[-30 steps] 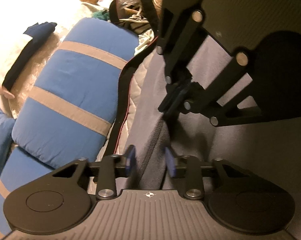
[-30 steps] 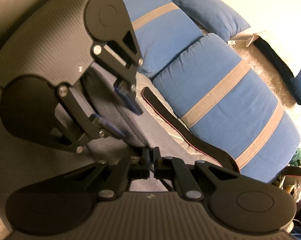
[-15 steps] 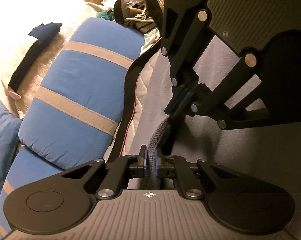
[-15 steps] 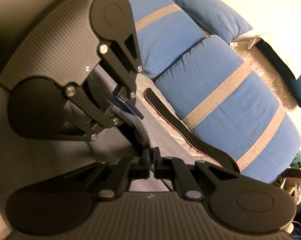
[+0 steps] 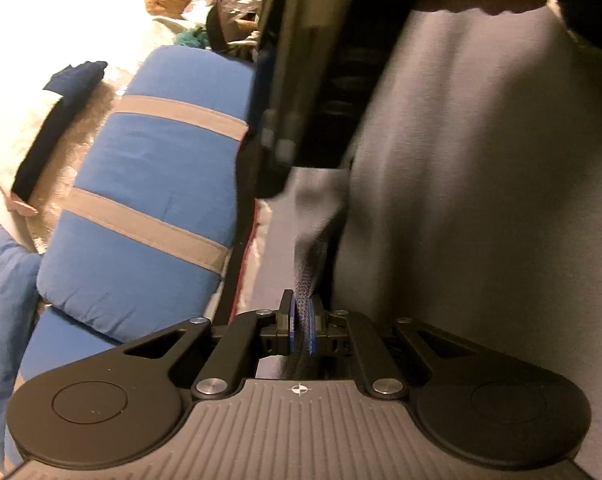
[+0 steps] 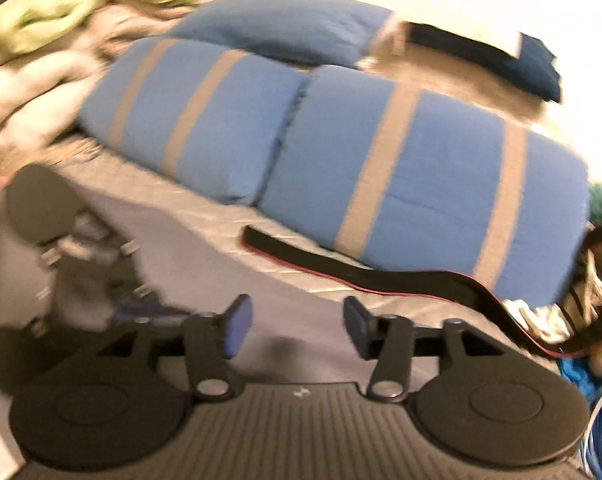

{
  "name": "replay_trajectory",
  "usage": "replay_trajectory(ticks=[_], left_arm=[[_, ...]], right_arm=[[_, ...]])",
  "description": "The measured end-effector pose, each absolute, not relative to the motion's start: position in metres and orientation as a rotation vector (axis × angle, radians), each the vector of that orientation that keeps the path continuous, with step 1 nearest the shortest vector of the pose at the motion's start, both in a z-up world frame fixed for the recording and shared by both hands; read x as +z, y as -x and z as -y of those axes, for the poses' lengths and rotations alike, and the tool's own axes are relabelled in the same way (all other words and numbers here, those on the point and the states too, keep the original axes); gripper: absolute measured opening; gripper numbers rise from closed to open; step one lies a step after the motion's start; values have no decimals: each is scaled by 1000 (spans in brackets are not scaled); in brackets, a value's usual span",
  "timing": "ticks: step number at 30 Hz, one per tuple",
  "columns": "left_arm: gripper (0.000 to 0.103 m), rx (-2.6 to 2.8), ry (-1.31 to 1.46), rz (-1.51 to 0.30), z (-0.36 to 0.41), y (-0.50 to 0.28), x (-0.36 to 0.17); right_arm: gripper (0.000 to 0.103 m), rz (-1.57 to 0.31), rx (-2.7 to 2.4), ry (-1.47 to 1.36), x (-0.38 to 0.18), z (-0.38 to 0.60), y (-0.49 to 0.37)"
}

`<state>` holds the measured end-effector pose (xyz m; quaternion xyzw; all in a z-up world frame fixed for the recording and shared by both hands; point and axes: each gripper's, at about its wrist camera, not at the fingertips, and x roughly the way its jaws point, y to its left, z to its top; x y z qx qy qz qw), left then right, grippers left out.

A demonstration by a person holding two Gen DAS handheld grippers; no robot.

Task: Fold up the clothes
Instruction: 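Open the right gripper and pull it back while the left gripper holds the garment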

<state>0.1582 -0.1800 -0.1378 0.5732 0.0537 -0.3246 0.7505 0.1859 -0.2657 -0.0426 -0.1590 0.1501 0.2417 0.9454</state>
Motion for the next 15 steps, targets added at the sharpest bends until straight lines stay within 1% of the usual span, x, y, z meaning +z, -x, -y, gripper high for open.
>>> replay_trajectory(ticks=[1,4,10,15], left_arm=[[6,-711,-1252,-121,180,-158,-137],[6,-722,-1246,-135,179,-156,-135],[6,-763,-1292,-171,179,-152,-142],[5,-796,-1300,-205,177,-151,-143]], right_arm=[[73,-309,464,326,-43,265,-187],[78,-343,421,335,-48,265,-193],[82,-392,411,311,-52,264,-203],[84,-417,433,262,-50,258,-213]])
